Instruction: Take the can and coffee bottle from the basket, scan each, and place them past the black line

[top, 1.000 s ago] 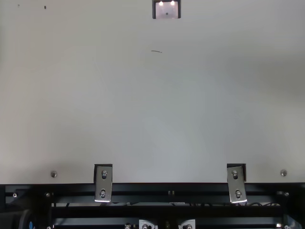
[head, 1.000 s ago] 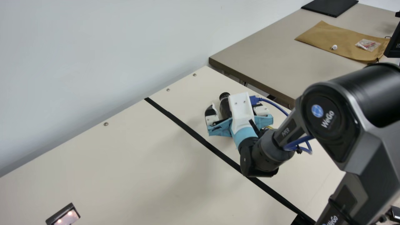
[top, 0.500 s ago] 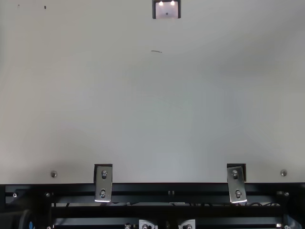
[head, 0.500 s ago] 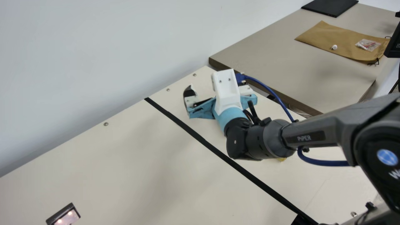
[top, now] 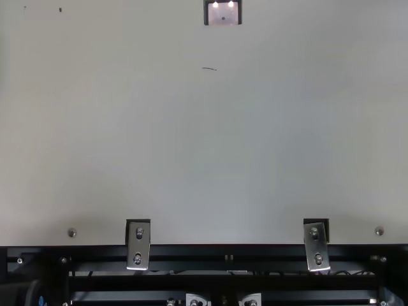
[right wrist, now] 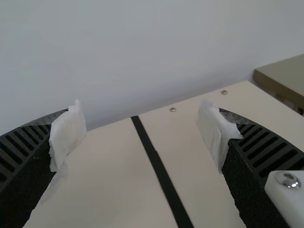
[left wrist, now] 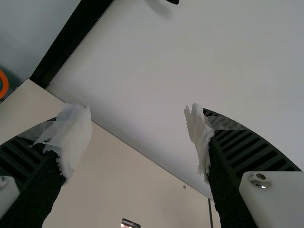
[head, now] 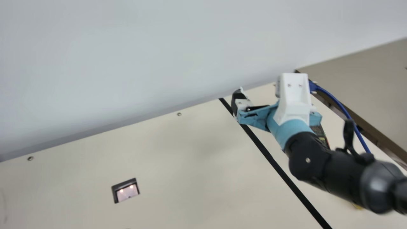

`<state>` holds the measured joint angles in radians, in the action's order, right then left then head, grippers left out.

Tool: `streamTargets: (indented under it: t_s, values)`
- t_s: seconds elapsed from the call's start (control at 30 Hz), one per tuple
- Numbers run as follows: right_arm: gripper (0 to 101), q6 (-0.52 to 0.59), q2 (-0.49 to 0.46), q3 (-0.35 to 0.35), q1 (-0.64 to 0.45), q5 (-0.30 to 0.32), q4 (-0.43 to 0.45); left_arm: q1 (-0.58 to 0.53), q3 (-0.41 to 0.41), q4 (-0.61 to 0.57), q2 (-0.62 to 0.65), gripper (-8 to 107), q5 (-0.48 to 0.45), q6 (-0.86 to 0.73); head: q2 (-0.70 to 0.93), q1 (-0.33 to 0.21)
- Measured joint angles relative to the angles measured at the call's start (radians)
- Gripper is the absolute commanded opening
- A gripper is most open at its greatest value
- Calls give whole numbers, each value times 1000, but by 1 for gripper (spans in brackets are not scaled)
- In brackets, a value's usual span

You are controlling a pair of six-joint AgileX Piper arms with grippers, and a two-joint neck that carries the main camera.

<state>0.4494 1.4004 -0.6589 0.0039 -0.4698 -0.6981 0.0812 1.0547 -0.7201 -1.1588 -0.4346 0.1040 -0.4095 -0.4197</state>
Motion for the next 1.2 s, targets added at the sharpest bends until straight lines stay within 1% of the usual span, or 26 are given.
streamTargets:
  t_s: [0.13, 0.27, 0.33, 0.47, 0.53, 0.6, 0.67, 0.7, 0.73, 0.77, 0.9, 1.0, 1.1, 1.2]
  values:
    - [101, -19, -34, -30, 40, 74, -8, 0, 0, 0, 0, 90, 0, 0, 26, 0]
    - [101, -30, -58, -64, 53, 173, -47, 0, 6, 9, 0, 90, -8, -6, 26, 0]
    - [101, -20, -77, -77, 44, 220, -73, -8, 15, 24, 0, 90, -16, -9, 26, 0]
    - [101, 18, -130, -88, 9, 336, -129, -36, 32, 76, 19, 90, -35, -7, 26, 5]
    - [101, 34, -167, -87, -21, 408, -152, -57, 32, 113, 35, 90, -42, 2, 26, 5]
    - [101, 41, -204, -79, -52, 470, -158, -81, 21, 155, 57, 90, -44, 16, 26, 5]
    - [101, 27, -240, -67, -86, 533, -143, -110, 0, 201, 83, 90, -44, 36, 26, 0]
    - [101, 16, -266, -61, -103, 574, -126, -126, -13, 227, 99, 90, -44, 50, 26, 0]
    - [101, 2, -285, -54, -120, 597, -111, -142, -28, 253, 115, 90, -44, 64, 26, 0]
    - [101, -16, -309, -49, -137, 632, -93, -158, -44, 279, 132, 90, -44, 77, 26, 5]
    - [101, -105, -406, -29, -188, 761, -8, -224, -117, 391, 205, 90, -50, 151, 26, 0]
    - [101, -173, -488, -13, -197, 847, 63, -278, -184, 484, 267, 90, -70, 214, 26, 0]
    - [101, -234, -566, 10, -180, 913, 126, -333, -252, 580, 329, 90, -89, 283, 26, 0]
    - [101, -282, -640, 43, -153, 942, 190, -384, -318, 674, 385, 90, -99, 349, 26, 5]
